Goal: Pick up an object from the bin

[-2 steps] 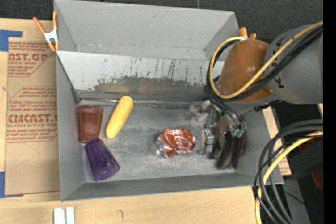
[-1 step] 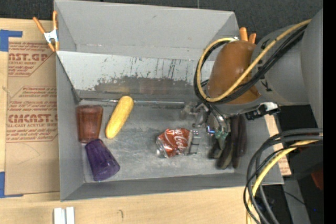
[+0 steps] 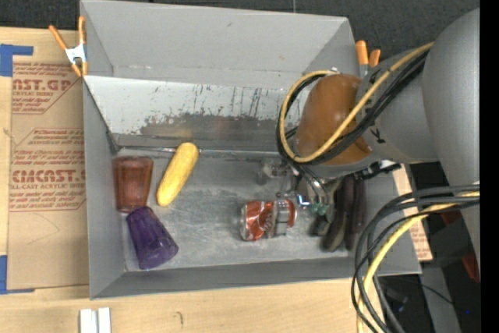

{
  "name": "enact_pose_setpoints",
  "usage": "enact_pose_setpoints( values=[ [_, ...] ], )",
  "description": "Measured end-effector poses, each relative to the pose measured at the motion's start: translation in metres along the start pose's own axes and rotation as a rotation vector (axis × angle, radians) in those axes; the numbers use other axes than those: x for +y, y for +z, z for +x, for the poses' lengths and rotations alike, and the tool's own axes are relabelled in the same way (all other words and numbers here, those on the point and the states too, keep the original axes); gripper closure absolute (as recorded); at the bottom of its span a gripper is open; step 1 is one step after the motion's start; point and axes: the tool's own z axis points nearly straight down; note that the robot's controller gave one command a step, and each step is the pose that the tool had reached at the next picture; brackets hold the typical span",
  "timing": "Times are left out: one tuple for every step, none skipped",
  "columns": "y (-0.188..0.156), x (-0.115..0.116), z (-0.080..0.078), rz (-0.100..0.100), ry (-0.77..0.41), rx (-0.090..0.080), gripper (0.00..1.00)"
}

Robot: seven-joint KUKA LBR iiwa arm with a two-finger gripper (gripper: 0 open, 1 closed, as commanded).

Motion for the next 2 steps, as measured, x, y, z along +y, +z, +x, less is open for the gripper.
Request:
enact_pose_setpoints(
  values=[
    [0.0006,0.0138,0.0123,-0.001,0.187,0.001,1.00],
    [0.0006,0.0138,0.0123,-0.001,0.187,0.001,1.00]
  ],
)
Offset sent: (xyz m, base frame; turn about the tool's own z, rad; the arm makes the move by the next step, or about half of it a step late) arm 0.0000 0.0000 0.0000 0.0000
